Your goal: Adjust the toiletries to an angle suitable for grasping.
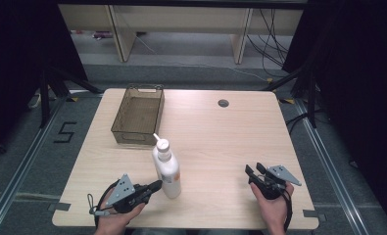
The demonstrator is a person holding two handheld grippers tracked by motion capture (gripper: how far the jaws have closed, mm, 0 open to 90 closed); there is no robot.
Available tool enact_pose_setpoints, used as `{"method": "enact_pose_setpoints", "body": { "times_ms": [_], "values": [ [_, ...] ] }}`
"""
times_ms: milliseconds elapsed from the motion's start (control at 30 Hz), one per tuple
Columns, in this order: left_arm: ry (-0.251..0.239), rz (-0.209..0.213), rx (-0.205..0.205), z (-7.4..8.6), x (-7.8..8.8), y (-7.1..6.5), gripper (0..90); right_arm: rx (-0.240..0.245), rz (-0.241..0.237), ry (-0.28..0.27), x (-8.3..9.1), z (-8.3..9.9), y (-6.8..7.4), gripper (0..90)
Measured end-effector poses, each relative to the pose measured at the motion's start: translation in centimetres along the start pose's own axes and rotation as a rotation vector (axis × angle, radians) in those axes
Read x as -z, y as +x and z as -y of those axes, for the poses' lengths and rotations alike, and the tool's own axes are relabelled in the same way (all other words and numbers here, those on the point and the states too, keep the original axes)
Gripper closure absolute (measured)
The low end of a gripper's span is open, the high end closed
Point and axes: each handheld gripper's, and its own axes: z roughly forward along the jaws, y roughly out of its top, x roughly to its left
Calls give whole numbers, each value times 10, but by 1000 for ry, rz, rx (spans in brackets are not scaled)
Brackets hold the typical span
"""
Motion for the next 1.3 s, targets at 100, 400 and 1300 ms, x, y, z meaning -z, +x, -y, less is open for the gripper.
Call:
{"method": "enact_pose_setpoints", "body": {
  "times_ms": [100, 400, 1300],
  "values": [
    [-7, 17, 5, -3, -8, -3, 898, 2, 3, 19, 2, -1, 0, 521],
    [9, 37, -21, -11, -31, -10, 898, 8, -1, 16, 2, -1, -1, 519],
    [-45, -18, -18, -20, -42, -16, 844, -19, -11, 12, 1, 0, 0, 514]
  ]
}}
